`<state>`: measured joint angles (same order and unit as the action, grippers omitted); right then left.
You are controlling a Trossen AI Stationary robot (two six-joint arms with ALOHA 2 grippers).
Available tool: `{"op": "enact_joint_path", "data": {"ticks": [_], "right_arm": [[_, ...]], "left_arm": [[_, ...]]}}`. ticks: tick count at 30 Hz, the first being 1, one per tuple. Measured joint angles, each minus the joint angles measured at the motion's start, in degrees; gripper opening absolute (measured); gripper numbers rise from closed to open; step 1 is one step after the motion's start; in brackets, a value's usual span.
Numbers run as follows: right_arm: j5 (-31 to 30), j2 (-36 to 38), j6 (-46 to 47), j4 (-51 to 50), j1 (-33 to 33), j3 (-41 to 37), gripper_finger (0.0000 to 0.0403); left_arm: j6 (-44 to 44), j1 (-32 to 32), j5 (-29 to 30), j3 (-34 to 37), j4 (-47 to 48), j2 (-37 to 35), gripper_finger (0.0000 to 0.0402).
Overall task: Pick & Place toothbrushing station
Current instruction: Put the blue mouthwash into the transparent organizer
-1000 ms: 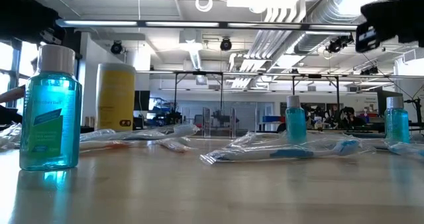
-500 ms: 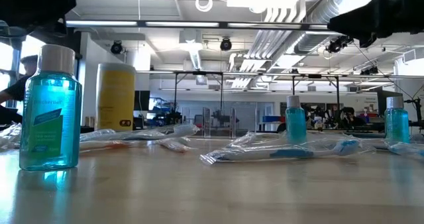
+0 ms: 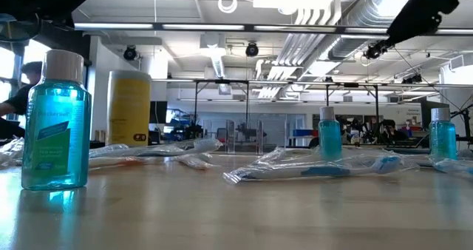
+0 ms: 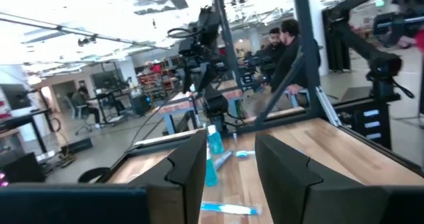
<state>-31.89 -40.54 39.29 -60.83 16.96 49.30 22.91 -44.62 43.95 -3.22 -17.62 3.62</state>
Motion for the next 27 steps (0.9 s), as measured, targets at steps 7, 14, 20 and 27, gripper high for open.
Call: {"op": "enact_joint_path", "data": {"ticks": [7,14,20,27], "right_arm": [[14.6,-6.4,20.3,-11.1,-4.0,4.1,0.0222],[22.9,-12.0,25.4,-15.7,-5.5,4.1,0.0209],[21.6,-16.7,27.7,-15.7,-5.5,4.1,0.02],[21.6,-21.8,29.5,-16.0,-5.5,4.1,0.0188]], "left_arm": [[-0.1,0.0,1.9,0.0,-0.2,0.0,0.0127],[-0.2,0.0,1.9,0.0,-0.2,0.0,0.0127],[-0.8,0.0,2.0,0.0,-0.1,0.0,0.0127],[-3.8,0.0,2.0,0.0,4.0,0.0,0.0127]]}}
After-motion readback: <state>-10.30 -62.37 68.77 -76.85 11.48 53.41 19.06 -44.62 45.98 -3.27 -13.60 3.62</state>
